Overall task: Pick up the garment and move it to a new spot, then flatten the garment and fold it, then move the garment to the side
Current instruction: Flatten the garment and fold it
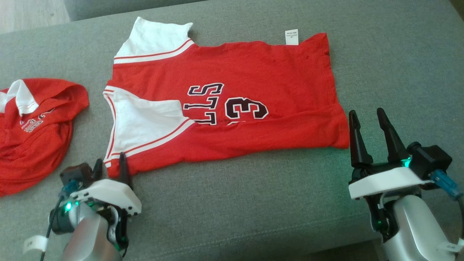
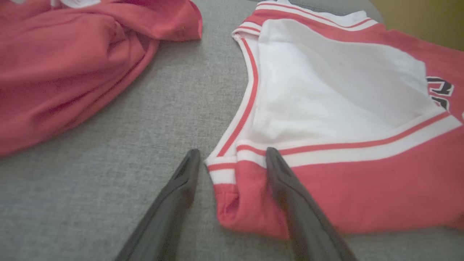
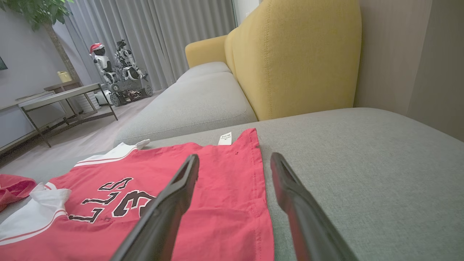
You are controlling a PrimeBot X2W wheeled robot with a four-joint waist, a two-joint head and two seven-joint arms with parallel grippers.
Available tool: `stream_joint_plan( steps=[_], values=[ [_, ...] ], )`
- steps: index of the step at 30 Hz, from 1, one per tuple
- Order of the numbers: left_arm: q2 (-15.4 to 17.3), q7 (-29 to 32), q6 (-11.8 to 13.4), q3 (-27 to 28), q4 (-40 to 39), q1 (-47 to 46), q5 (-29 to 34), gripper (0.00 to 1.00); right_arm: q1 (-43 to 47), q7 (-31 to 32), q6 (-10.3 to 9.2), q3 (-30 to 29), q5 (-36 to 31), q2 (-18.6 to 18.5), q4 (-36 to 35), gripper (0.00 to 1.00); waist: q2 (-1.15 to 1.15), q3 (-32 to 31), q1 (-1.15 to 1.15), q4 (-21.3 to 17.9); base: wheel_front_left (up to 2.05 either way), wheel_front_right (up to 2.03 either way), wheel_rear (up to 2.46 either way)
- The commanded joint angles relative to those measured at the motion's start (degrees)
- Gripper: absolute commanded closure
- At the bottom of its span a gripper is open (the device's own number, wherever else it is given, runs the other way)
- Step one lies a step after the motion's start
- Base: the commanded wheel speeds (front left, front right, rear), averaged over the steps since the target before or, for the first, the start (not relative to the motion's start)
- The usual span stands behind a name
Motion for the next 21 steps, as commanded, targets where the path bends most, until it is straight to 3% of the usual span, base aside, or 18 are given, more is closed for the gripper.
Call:
stream_joint_plan(
  steps=[1,5,9,15,21],
  values=[
    [1.25,0.05,-0.68,1.11,0.62,-0.94,0.34,1.0,-0.65,0.32,0.42,0.7,-0.46,0.45,-1.99,0.0,0.0,0.07,0.0,0.03,0.0,0.0,0.0],
    [1.17,0.02,-1.58,0.51,0.21,-2.08,0.82,1.0,-0.63,1.81,0.42,0.36,0.08,0.97,-0.91,0.0,0.0,0.08,0.0,0.52,0.0,0.0,0.0],
    [0.92,0.0,-1.93,1.12,-5.42,-1.46,1.7,1.0,-1.16,4.42,0.42,-1.54,1.2,1.97,1.76,0.0,0.0,0.06,0.0,1.51,0.0,0.0,0.0],
    [0.0,-0.01,-2.86,1.49,-15.68,1.69,3.65,1.0,-4.08,8.5,0.42,-5.94,2.6,2.98,8.66,0.0,0.0,0.02,0.0,3.61,0.0,0.0,0.0],
    [-0.66,-0.01,-4.37,0.06,-19.8,3.37,5.01,1.0,-7.91,10.48,0.42,-8.23,3.92,3.11,17.07,0.0,0.0,0.28,0.0,5.72,0.0,0.0,0.0]
  ],
)
